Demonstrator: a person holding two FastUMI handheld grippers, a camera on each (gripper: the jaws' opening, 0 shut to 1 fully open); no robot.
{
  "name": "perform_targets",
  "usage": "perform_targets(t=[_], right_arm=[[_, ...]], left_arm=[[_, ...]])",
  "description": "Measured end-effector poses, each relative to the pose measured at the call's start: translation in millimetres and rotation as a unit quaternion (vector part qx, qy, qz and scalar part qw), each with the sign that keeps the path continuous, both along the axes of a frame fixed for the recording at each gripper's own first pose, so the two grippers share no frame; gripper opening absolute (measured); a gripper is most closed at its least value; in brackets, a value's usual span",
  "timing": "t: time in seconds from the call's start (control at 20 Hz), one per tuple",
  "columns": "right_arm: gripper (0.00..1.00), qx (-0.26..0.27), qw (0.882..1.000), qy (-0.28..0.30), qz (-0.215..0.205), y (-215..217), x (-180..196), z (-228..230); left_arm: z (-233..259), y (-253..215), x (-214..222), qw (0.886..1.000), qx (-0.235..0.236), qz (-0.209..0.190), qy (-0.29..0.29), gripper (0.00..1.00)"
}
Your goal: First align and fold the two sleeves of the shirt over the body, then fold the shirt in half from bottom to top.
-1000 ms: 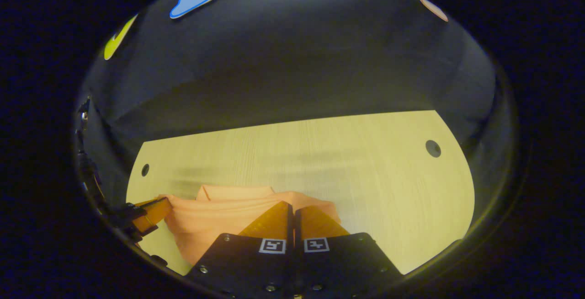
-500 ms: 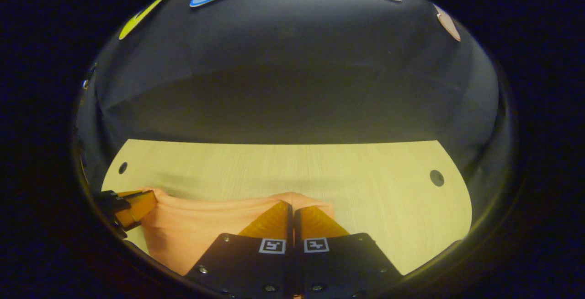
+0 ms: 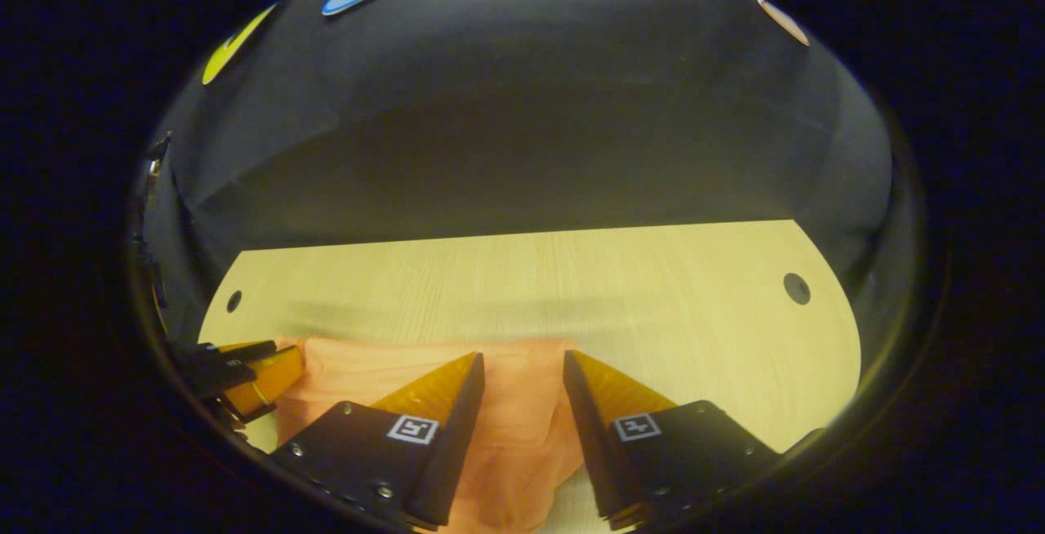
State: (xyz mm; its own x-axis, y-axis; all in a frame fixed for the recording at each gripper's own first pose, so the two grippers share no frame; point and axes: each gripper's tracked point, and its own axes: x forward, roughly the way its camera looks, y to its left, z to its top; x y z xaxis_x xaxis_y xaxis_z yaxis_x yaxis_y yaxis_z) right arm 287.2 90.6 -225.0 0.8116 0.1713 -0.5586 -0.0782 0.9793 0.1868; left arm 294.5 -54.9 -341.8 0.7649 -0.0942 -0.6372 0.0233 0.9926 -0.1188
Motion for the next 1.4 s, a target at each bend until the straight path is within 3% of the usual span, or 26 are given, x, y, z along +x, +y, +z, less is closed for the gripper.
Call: perform_targets(t=[0.05,0.1,0.2,0.4,0.6,0.7,0.9,0.95,1.0,1.1,1.4], right_arm=[[0.67,0.0,1.0,-0.001,0.0,-1.7,-1.7,2.0],[0.74,0.001,1.0,-0.003,-0.001,-0.9,-4.9,3.4],[0.74,0.002,1.0,-0.009,-0.002,-1.1,-5.5,6.4],[0.74,0.007,1.0,-0.02,-0.002,1.1,-5.0,4.9],[0.76,0.015,1.0,-0.025,0.008,1.6,-4.3,4.1],[0.76,0.015,0.999,-0.033,0.018,3.0,-4.0,4.4],[0.75,-0.014,0.996,-0.077,0.032,0.2,4.8,12.1],[0.75,-0.013,0.996,-0.087,0.033,1.4,7.5,13.2],[0.75,-0.011,0.995,-0.098,0.032,0.4,7.8,15.2],[0.75,-0.007,0.993,-0.115,0.029,0.6,10.0,16.6],[0.75,0.009,0.988,-0.151,0.031,10.1,22.8,31.8]], left_arm=[[3.2,-1.4,-2.4,1.0,-0.003,0.0,-0.001,0.67],[8.5,-1.1,-6.1,1.0,-0.006,0.0,-0.003,0.67],[23.0,-1.0,-15.7,1.0,-0.009,-0.002,-0.01,0.66],[63.9,3.4,-49.9,0.999,-0.022,-0.005,-0.025,0.75],[118.4,2.6,-100.1,0.998,-0.032,0.005,-0.047,0.75],[141.3,-4.9,-131.5,0.998,-0.046,0.002,-0.051,0.7],[178.2,-1.5,-188.7,0.997,-0.048,-0.001,-0.067,0.66],[186.7,-2.2,-203.0,0.996,-0.045,-0.002,-0.072,0.7],[195.6,-1.9,-218.2,0.996,-0.045,-0.002,-0.078,0.66],[208.1,-1.7,-244.7,0.995,-0.048,-0.005,-0.087,0.7],[223.9,4.8,-323.5,0.994,-0.047,-0.011,-0.102,0.66]])
